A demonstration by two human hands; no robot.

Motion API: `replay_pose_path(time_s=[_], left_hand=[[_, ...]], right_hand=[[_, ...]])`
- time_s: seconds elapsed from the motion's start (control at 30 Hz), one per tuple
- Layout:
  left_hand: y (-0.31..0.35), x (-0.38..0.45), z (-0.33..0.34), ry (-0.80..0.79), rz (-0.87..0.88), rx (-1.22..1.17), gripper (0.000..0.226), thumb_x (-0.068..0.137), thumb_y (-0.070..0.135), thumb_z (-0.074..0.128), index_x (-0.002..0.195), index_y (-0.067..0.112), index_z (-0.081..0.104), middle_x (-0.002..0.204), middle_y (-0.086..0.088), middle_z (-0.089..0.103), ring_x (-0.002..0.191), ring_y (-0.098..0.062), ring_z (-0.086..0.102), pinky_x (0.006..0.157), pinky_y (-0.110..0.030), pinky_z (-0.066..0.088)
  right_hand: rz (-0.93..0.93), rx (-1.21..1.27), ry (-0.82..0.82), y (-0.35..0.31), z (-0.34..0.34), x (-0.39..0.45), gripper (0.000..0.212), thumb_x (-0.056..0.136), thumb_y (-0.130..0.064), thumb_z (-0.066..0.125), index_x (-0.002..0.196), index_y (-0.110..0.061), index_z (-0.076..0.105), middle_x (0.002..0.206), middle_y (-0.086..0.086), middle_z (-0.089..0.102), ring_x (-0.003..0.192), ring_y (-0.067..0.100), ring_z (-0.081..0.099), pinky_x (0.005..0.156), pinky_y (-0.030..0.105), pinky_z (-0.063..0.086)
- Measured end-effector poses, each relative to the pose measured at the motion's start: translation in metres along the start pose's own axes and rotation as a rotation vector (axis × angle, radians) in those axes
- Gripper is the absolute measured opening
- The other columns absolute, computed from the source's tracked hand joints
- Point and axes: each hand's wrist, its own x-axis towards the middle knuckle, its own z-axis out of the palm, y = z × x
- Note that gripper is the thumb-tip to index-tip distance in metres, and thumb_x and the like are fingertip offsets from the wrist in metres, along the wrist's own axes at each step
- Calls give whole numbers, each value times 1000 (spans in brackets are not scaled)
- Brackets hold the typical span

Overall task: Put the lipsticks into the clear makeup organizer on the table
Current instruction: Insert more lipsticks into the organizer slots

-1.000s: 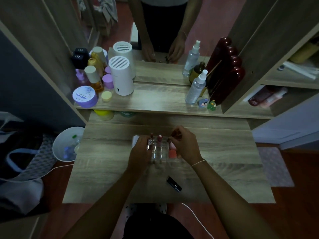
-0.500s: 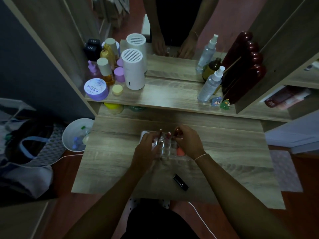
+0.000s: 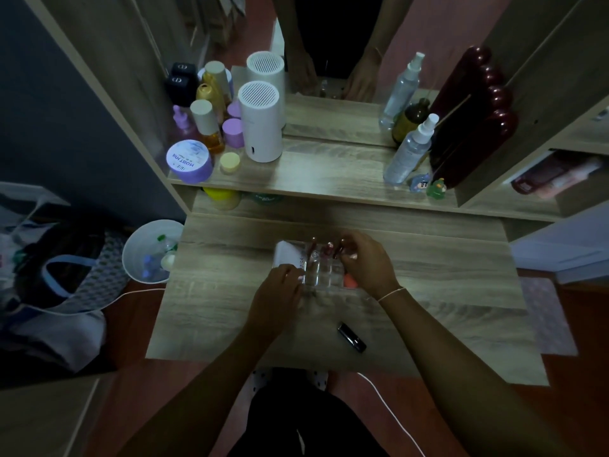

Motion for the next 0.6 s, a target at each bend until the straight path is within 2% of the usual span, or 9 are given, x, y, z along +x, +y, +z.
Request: replay_pose_path(time_s=[0.1, 0.17, 0.23, 0.33, 0.4, 0.47, 0.6], left_hand=[[1, -6, 4, -33, 63, -24, 26, 81, 1, 68, 107, 0, 65, 105, -20, 68, 90, -34, 68, 72, -38, 58], [-3, -15, 9, -71, 138, 7, 35, 80, 3, 70, 114, 0, 63, 111, -21, 67, 96, -35, 67, 74, -41, 60], [-7, -23, 15, -104, 254, 62, 40, 82, 7, 69, 119, -2, 60, 118, -22, 65, 106, -35, 65, 85, -44, 58], [-11, -33, 22, -163, 362, 134, 39, 90, 17, 51, 124, -1, 58, 129, -21, 61, 119, -36, 59, 99, -52, 50], [-14, -38, 25, -214, 350, 135, 46, 90, 23, 44, 128, -1, 56, 134, -21, 57, 124, -37, 54, 100, -56, 46], [-16, -44, 28, -261, 340, 155, 49, 91, 26, 42, 129, -1, 55, 136, -21, 55, 126, -39, 51, 100, -59, 45], [-21, -47, 32, -314, 333, 230, 55, 93, 35, 37, 134, 1, 49, 141, -20, 50, 131, -39, 45, 105, -57, 39]], right_hand=[[-15, 23, 53, 3, -4, -8, 41, 83, -14, 67, 123, -17, 59, 117, 7, 65, 107, 24, 60, 94, 42, 51], [-31, -16, 96, 7, -5, -21, 38, 88, -21, 63, 126, -20, 56, 120, 5, 61, 112, 23, 54, 94, 37, 47], [-54, -47, 193, 12, -4, -40, 31, 91, -25, 57, 121, -22, 56, 115, 5, 60, 106, 21, 52, 84, 33, 46], [-93, -61, 276, 18, 1, -74, 22, 92, -30, 48, 108, -19, 60, 102, 4, 61, 91, 16, 54, 67, 24, 41], [-93, -97, 208, 25, 12, -94, 21, 91, -26, 56, 109, -15, 63, 103, 8, 65, 91, 23, 58, 68, 28, 45], [-57, -128, 66, 33, 24, -111, 33, 86, -24, 66, 118, -14, 63, 112, 10, 66, 101, 29, 60, 81, 34, 51], [19, -125, -84, 39, 42, -132, 52, 82, -41, 71, 128, -20, 58, 120, 6, 62, 120, 24, 54, 94, 32, 48]])
